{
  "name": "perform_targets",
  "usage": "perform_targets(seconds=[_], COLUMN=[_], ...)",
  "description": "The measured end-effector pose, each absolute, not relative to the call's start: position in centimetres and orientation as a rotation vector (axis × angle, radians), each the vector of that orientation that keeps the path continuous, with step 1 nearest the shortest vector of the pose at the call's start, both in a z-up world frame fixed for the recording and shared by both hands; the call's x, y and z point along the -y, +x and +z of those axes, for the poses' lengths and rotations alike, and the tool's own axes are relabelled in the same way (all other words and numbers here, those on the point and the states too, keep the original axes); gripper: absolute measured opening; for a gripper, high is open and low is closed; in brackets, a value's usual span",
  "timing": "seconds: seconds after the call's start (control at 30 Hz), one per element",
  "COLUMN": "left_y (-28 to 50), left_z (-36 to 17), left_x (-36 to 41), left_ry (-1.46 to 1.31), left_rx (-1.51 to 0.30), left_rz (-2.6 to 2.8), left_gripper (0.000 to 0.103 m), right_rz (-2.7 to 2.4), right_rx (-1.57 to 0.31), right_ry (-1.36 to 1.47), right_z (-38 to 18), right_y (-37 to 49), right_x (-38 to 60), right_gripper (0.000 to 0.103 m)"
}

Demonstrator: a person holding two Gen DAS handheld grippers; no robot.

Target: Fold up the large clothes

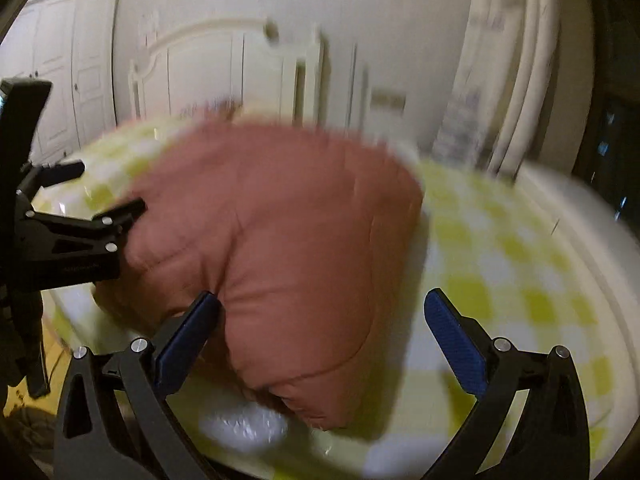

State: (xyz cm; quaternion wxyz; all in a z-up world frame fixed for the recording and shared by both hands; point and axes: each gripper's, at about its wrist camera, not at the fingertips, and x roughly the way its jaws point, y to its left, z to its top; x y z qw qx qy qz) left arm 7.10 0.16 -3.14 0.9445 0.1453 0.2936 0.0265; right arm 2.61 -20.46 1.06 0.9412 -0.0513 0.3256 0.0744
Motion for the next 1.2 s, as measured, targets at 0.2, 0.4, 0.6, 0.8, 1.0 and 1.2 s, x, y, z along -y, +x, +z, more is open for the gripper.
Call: perform_targets(seconds=[0.2, 0.4, 0.6, 0.8, 1.0, 1.2], left_y=[4.8, 0.2, -3.2, -4.9, -5.4, -5.2], left_z=[-0.3, 4.2, 7.1, 7.2, 6.8, 6.4], left_x=[-0.5, -0.8, -1.6, -1.6, -1.8, -2.1], left_ry=[0.272, 0.242, 0.148, 0.121, 0.108, 0.102], left_rx=[-0.483, -0.323, -0.268, -0.267, -0.272, -0.281], left_rz=[0.081, 0.145, 0.108, 0.090, 0.068, 0.065], left_gripper=[0.101, 0.101, 0.101, 0.101, 0.101, 0.101], right_rz=[0.175, 0.210, 0.211, 0.214, 0.199, 0.178], right_rx=[-0.608, -0.412, -0.314, -0.337, -0.303, -0.278], right_ry=[-0.011, 0.027, 0.028, -0.005, 0.001, 0.012], right_z=[2.2, 6.2, 7.2, 6.3, 6.7, 6.9], right_y=[1.2, -3.8, -7.4, -8.5, -9.2, -9.6], right_x=[21.6, 22.4, 21.7, 20.1, 19.8, 20.0], right_gripper=[0.099, 0.099, 0.099, 0.099, 0.099, 0.099])
